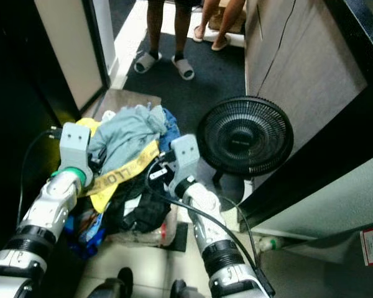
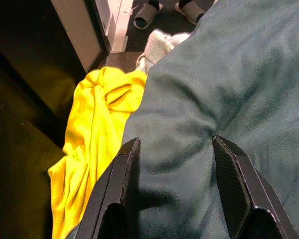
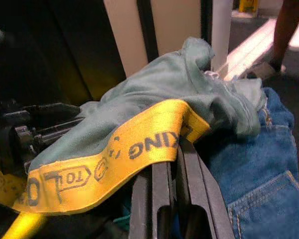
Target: Clothes washing
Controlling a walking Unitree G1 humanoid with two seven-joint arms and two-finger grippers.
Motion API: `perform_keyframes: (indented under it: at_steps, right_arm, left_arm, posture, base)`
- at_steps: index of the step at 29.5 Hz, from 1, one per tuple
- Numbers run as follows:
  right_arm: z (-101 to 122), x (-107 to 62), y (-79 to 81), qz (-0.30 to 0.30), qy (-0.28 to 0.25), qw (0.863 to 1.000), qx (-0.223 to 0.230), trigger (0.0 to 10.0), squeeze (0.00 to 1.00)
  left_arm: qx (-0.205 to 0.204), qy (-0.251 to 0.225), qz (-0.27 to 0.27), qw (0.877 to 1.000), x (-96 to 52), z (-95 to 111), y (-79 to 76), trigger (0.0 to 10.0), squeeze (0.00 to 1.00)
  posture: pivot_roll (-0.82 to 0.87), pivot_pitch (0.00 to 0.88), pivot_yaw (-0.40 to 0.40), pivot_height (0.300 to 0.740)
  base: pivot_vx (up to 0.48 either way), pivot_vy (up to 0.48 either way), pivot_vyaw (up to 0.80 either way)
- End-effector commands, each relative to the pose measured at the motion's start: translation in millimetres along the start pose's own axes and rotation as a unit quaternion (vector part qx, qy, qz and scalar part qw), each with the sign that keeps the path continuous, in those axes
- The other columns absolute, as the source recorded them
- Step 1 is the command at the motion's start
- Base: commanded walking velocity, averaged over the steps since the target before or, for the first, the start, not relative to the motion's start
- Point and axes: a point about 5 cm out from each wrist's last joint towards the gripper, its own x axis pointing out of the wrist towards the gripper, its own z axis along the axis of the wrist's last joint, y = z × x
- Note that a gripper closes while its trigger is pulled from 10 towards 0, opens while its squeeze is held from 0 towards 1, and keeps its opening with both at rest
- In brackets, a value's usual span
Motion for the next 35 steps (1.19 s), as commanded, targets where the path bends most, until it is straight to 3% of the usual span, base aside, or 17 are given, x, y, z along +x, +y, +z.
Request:
perform_keyframes:
  at_steps: [1,3,4,5,6,7,10,12,14,15,17,19,20,22,23,24,35]
  right_arm:
    - [19,-4.1,-6.9,-0.012,-0.04,0.999,-0.002,0.0,0.0]
    - [32,-4.8,-9.9,-0.018,-0.059,0.998,-0.009,0.0,0.0]
    - [46,-5.0,-13.6,-0.025,-0.079,0.996,-0.021,7.6,0.0]
    - [46,-5.0,-13.6,-0.025,-0.079,0.996,-0.021,7.6,0.0]
    - [72,-5.7,-20.2,-0.041,-0.115,0.991,-0.048,10.0,0.0]
    - [72,-5.7,-20.2,-0.041,-0.115,0.991,-0.048,10.0,0.0]
    - [111,-6.3,-32.6,-0.082,-0.175,0.977,-0.086,10.0,0.0]
    - [111,-6.3,-32.6,-0.082,-0.175,0.977,-0.086,10.0,0.0]
    - [153,-9.2,-41.2,-0.115,-0.24,0.959,-0.102,10.0,0.0]
    - [153,-9.2,-41.2,-0.115,-0.24,0.959,-0.102,10.0,0.0]
    - [172,-11.4,-43.3,-0.126,-0.269,0.949,-0.11,10.0,0.0]
    - [189,-15.1,-43.0,-0.133,-0.292,0.939,-0.122,10.0,0.0]
    - [189,-15.1,-43.0,-0.133,-0.292,0.939,-0.122,10.0,0.0]
    - [180,-16.7,-43.5,-0.144,-0.272,0.944,-0.12,10.0,0.0]
    - [180,-16.7,-43.5,-0.144,-0.272,0.944,-0.12,10.0,0.0]
    - [176,-17.9,-44.0,-0.153,-0.267,0.945,-0.108,10.0,0.0]
    - [179,-23.4,-46.8,-0.182,-0.273,0.942,-0.073,10.0,0.0]
  left_arm:
    - [-0.01,0.026,0.0,1.0,-5.4,-17,-1.6,10.0,0.0]
    - [-0.013,0.028,-0.001,1.0,-6.7,-19,-2.4,10.0,0.0]
    - [-0.016,0.029,-0.003,0.999,-8.3,-21,-3.7,10.0,0.0]
    - [-0.016,0.029,-0.003,0.999,-8.3,-21,-3.7,10.0,0.0]
    - [-0.02,0.029,-0.006,0.999,-10.7,-23,-6.1,10.0,0.0]
    - [-0.02,0.029,-0.006,0.999,-10.7,-23,-6.1,10.0,0.0]
    - [-0.028,0.026,-0.012,0.999,-12.7,-22,-10.3,10.0,0.0]
    - [-0.028,0.026,-0.012,0.999,-12.7,-22,-10.3,10.0,0.0]
    - [-0.044,0.006,-0.018,0.999,-13.4,-12,-13.3,10.0,0.0]
    - [-0.044,0.006,-0.018,0.999,-13.4,-12,-13.3,10.0,0.0]
    - [-0.058,-0.022,-0.021,0.998,-13.2,4,-13.4,10.0,0.0]
    - [-0.085,-0.083,-0.031,0.992,-14.4,39,-12.3,10.0,0.0]
    - [-0.085,-0.083,-0.031,0.992,-14.4,39,-12.3,10.0,0.0]
    - [-0.103,-0.164,-0.061,0.979,-21.0,88,-17.4,10.0,0.0]
    - [-0.103,-0.164,-0.061,0.979,-21.0,88,-17.4,10.0,0.0]
    - [-0.111,-0.195,-0.074,0.972,-25.1,109,-20.9,10.0,0.0]
    - [-0.12,-0.252,-0.097,0.955,-35.6,153,-29.8,10.0,0.0]
  posture:
    - [0.09,0.238,0.012,0.74]
    - [0.09,0.225,0.016,0.74]
    - [0.08,0.213,0.018,0.74]
    - [0.08,0.213,0.018,0.74]
    - [0.08,0.207,0.019,0.74]
    - [0.08,0.207,0.019,0.74]
    - [0.07,0.182,0.024,0.74]
    - [0.07,0.182,0.024,0.74]
    - [0.05,0.157,0.028,0.74]
    - [0.05,0.157,0.028,0.74]
    - [0.05,0.146,0.027,0.74]
    - [0.04,0.138,0.026,0.74]
    - [0.04,0.138,0.026,0.74]
    - [0.04,0.115,0.017,0.74]
    - [0.04,0.115,0.017,0.74]
    - [0.04,0.105,0.015,0.74]
    - [0.02,0.075,0.031,0.74]
  base:
    - [0.0,0.0,0.0]
    - [0.0,0.0,0.0]
    - [0.0,0.0,0.0]
    - [0.0,0.0,0.0]
    - [0.0,0.0,0.0]
    - [0.0,0.0,0.0]
    - [0.0,0.0,0.0]
    - [0.0,0.0,0.0]
    - [0.0,0.0,0.0]
    - [0.0,0.0,0.0]
    - [0.0,0.0,0.0]
    - [0.0,0.0,0.0]
    - [0.0,0.0,0.0]
    - [0.0,0.0,0.0]
    - [0.0,0.0,0.0]
    - [0.0,0.0,0.0]
    - [0.0,0.0,0.0]
